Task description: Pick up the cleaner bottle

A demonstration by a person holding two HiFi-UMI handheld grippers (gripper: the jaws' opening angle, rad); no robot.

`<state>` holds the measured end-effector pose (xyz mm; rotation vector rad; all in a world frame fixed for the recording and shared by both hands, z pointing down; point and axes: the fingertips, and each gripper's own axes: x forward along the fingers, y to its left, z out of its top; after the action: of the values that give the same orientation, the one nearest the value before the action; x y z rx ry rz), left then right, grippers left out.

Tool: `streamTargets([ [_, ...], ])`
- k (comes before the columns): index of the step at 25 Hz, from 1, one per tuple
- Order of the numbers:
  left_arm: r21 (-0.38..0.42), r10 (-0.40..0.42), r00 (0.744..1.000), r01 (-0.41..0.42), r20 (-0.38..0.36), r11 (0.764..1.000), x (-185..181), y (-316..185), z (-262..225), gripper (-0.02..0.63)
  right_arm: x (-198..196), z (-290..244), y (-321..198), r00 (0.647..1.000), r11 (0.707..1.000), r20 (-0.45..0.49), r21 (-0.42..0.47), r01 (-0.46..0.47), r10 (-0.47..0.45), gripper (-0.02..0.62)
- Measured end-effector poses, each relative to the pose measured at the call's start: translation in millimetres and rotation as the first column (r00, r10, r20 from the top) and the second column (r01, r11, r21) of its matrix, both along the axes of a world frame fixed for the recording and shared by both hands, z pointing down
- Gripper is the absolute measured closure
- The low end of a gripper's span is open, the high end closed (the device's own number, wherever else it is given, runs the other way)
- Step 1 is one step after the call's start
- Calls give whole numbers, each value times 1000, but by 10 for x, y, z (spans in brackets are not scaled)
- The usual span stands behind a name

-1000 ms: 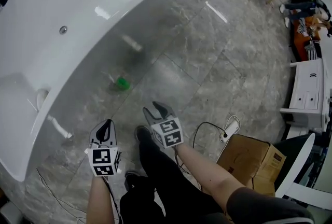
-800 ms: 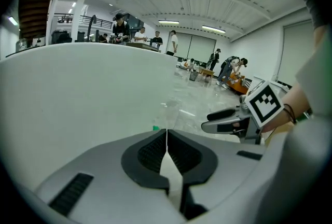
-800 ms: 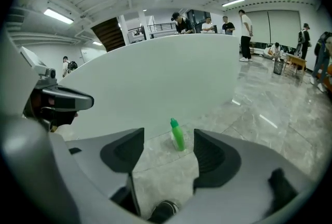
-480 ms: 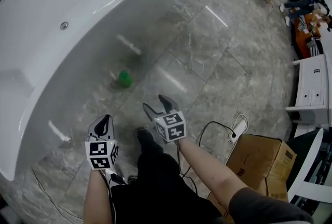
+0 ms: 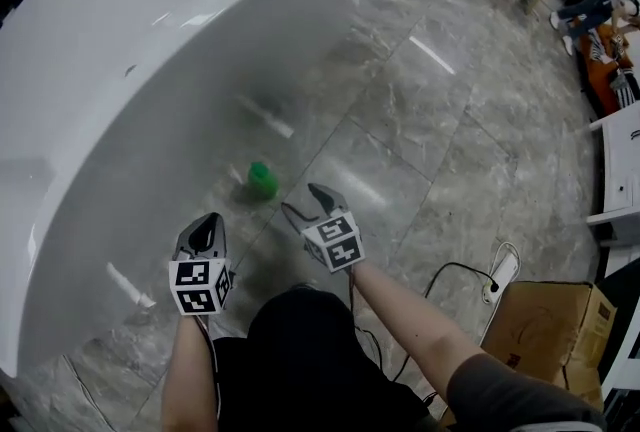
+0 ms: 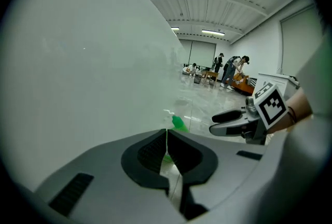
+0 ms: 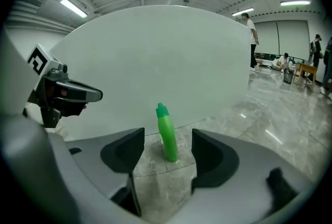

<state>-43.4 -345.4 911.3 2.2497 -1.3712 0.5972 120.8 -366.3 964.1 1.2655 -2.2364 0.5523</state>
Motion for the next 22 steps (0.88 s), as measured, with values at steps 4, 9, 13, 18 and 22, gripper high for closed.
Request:
streamTargets([
  [4,19,-11,1000,11,-9,1000,-73,-166,391,589,-89,413,-28,999,1000,30,2,31,-31,302],
  [9,46,-20,1000,21,-22,999,-119,-253,690,589,-165,892,-103,998,999,38,2,52,-52,310],
  [13,55,-5,1000,4,7,998,-150,-279,864,589,-303,1094,-206,997,998,56,23,54,-55,310],
  [18,13,-21,999,22,-24,1000,-129,-248,987,589,-289,1300,-306,998,999,54,29,37,-39,310],
  [22,13,3,1000,-3,3,1000,-100,-321,1071,589,-416,1360,-407,994,995,62,60,85,-88,307],
])
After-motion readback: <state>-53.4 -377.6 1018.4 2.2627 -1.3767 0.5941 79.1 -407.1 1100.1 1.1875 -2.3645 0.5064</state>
